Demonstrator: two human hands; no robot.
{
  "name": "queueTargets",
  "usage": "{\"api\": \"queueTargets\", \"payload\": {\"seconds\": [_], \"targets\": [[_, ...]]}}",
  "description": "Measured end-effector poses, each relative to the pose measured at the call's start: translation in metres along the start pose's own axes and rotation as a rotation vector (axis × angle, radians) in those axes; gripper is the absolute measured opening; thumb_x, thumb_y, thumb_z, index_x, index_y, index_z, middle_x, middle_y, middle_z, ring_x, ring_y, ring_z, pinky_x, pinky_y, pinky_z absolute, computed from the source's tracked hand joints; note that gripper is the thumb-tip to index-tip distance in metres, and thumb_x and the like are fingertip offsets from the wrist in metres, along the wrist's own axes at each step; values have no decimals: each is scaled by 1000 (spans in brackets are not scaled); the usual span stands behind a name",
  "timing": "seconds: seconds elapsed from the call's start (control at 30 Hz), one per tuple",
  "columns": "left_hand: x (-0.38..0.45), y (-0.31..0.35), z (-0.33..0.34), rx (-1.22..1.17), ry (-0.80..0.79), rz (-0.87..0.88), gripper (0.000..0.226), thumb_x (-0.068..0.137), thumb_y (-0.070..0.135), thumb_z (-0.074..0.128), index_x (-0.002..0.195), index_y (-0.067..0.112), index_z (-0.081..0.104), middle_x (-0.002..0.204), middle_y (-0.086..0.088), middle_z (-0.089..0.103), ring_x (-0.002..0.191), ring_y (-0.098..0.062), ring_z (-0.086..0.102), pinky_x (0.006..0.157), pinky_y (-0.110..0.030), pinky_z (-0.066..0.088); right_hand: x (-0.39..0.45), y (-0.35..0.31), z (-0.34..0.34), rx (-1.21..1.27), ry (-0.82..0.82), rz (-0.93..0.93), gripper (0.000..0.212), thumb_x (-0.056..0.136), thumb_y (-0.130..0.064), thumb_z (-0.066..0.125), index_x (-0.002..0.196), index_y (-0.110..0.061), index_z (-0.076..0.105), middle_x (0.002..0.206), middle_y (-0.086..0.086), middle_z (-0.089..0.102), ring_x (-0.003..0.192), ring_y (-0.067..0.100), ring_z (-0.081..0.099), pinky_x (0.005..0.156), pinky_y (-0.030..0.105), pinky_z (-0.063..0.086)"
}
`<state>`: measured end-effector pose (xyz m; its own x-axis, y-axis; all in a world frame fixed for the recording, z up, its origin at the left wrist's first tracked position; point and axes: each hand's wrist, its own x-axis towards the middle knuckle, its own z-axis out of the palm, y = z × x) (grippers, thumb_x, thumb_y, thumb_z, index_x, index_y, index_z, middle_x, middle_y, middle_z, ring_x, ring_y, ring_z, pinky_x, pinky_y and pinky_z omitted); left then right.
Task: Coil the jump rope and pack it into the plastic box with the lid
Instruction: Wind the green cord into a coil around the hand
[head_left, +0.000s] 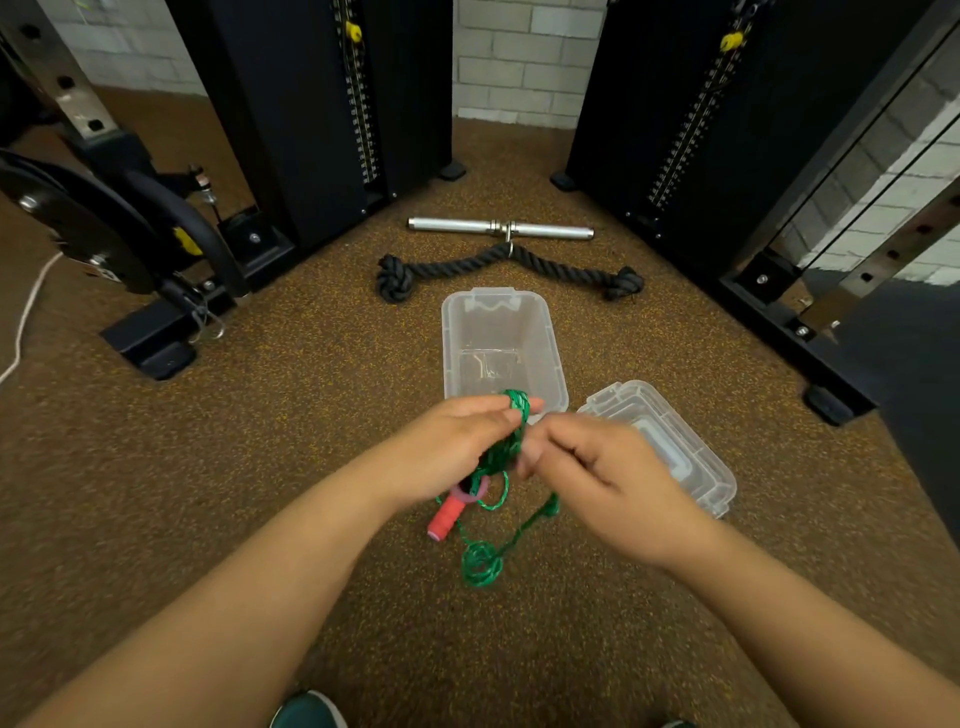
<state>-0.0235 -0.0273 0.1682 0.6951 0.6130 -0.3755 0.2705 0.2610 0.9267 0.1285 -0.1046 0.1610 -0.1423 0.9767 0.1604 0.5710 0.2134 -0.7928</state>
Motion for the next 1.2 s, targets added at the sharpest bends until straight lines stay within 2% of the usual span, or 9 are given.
{"api": "queueTargets", "payload": {"seconds": [0.07,0.17,0.3,0.43,0.6,0.77,0.93,1.03,1.2], "targets": [[-2,3,-2,-7,-60,9,27,98,23,41,97,20,67,79,3,72,69,-9,66,66,-21,51,3,6,-7,260,59,160,21,85,-32,48,72,-24,62,71,-1,66,69,25,60,69,44,49],[-2,6,-5,128,-166,-5,30,96,29,45,110,10,63,97,-5,74,89,-14,69,90,-29,51,6,16,-12,345,114,264,23,83,-41,52,68,-27,63,66,-11,60,66,8,51,68,30,41],[-1,1,-1,265,-222,-50,24,97,21,45,105,3,61,73,-1,66,68,-11,64,73,-25,50,5,16,-11,336,73,291,25,92,-31,52,69,-26,62,55,-15,53,56,0,44,57,16,37],[2,-1,-9,77,5,34,26,99,22,39,82,13,57,55,4,49,52,-10,53,60,-21,46,5,20,-24,432,-32,363,23,95,-11,45,88,-15,67,62,-6,50,57,2,47,58,12,39],[4,1,-23,-214,147,78,28,99,23,38,75,14,50,52,4,39,47,-11,45,54,-25,38,0,23,-42,387,62,460,30,90,-32,47,71,-17,65,51,-8,40,51,7,37,53,17,36],[11,-1,-24,-284,216,94,32,98,23,39,69,17,50,47,7,38,44,-11,42,51,-26,34,-1,29,-52,526,31,456,29,92,-25,43,95,-9,68,62,-1,43,59,10,42,63,18,43],[9,2,-29,-289,265,94,31,98,22,38,70,16,48,47,7,37,42,-10,40,46,-21,37,-4,33,-58,494,5,521,48,89,-38,40,104,-4,69,57,-13,45,57,7,37,63,18,41],[6,7,-31,-309,285,109,30,99,22,36,71,16,47,48,6,36,42,-10,40,46,-20,38,-6,30,-62,322,-23,479,31,86,-34,53,95,-15,74,71,-8,57,61,3,43,63,16,39],[4,9,-37,-372,308,105,30,98,23,37,71,16,46,48,6,35,43,-9,38,46,-19,37,-5,37,-68,350,105,495,8,79,-12,69,84,-14,74,73,-2,67,68,5,56,62,12,46]]}}
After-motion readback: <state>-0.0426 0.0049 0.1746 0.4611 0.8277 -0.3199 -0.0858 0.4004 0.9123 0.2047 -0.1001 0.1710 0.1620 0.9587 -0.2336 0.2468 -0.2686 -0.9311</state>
